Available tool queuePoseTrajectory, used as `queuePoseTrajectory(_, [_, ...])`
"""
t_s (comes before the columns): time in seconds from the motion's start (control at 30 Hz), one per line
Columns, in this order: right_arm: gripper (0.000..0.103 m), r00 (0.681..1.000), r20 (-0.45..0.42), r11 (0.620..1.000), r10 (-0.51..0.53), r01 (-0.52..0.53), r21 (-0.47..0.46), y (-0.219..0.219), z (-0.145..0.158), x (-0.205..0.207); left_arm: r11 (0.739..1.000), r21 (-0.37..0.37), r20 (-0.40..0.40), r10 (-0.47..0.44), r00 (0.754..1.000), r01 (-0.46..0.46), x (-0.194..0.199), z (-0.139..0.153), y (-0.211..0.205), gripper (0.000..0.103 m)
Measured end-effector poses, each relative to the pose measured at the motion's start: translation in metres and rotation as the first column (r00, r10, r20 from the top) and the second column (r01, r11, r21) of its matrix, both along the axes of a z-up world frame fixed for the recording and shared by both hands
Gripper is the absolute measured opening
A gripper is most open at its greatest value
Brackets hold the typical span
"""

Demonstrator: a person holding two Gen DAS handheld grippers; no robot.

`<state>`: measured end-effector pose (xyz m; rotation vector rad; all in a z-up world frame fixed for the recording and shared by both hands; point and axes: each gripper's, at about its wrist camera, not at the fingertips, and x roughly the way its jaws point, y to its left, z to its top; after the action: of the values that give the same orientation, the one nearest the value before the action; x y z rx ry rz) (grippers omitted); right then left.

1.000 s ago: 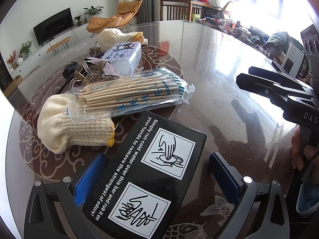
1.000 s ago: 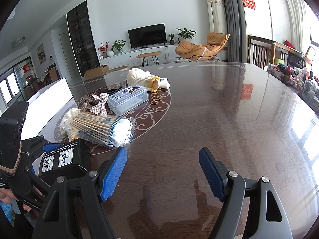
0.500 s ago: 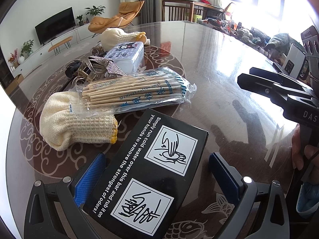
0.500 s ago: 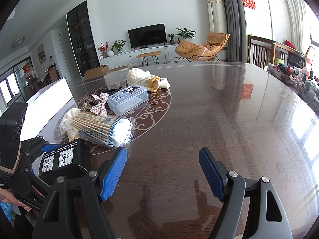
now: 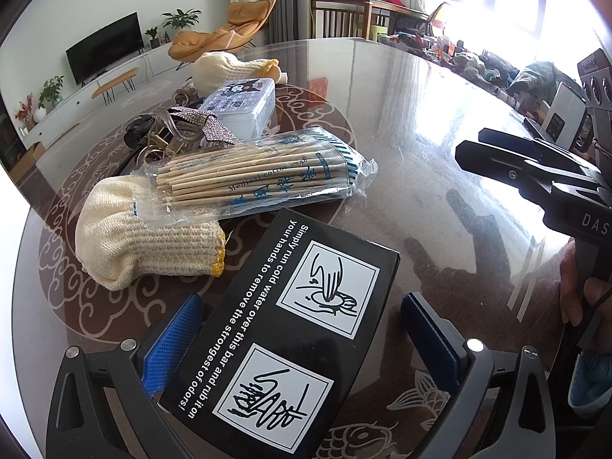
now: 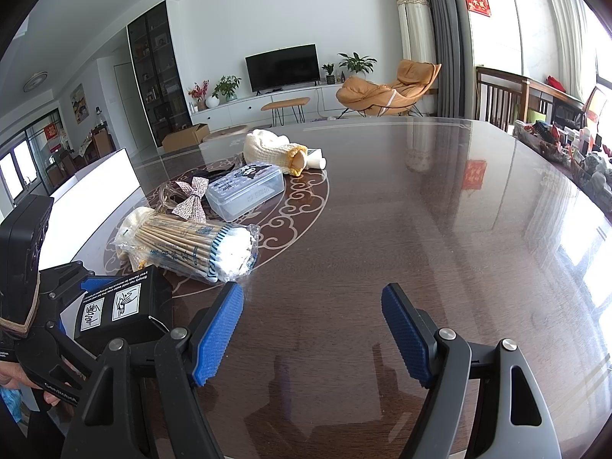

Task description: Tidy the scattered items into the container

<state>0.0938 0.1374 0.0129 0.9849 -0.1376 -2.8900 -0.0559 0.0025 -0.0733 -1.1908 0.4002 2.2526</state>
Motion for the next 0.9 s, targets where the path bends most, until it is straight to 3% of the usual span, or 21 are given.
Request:
queuePoseTrajectory(0.4, [0.076,1.000,0.001,1.000,0.000,0.000,0.000,0.0002,0.0001,-0.0001,0.998,-0.015,0.025,-0.053,0.998,0.053,-0.0003,-0.0010,0.0004,0.103])
queuePoseTrajectory(0.9, [0.076,1.000,0.003,1.000,-0.001,0.001,0.000,-0.0009,-0.0011,0.0017,0.998,-0.012,0.020,-0.056,0.998,0.056,0.0036,-0.0028,-0.0030,0.103])
